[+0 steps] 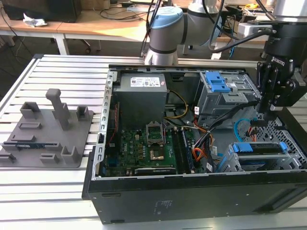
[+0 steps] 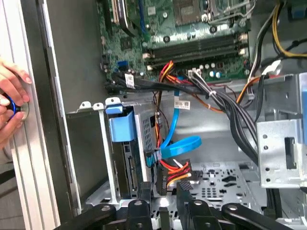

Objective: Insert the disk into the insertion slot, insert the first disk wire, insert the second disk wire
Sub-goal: 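Insert the first disk wire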

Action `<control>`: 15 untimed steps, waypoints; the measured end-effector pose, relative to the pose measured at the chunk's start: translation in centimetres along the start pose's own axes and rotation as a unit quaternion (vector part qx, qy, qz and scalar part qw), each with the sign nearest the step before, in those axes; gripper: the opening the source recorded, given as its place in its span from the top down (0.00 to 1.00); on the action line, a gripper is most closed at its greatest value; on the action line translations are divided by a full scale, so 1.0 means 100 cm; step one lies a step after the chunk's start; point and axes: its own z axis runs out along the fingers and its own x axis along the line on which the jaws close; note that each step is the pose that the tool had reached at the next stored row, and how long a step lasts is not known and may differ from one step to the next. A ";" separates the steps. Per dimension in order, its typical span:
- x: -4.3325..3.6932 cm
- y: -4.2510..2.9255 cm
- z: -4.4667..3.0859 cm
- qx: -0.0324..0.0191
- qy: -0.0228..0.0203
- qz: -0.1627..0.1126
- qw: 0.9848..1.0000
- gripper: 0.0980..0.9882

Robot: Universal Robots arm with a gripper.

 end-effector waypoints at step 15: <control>-0.0049 0.0120 0.0113 0.007 0.032 0.008 0.999 0.72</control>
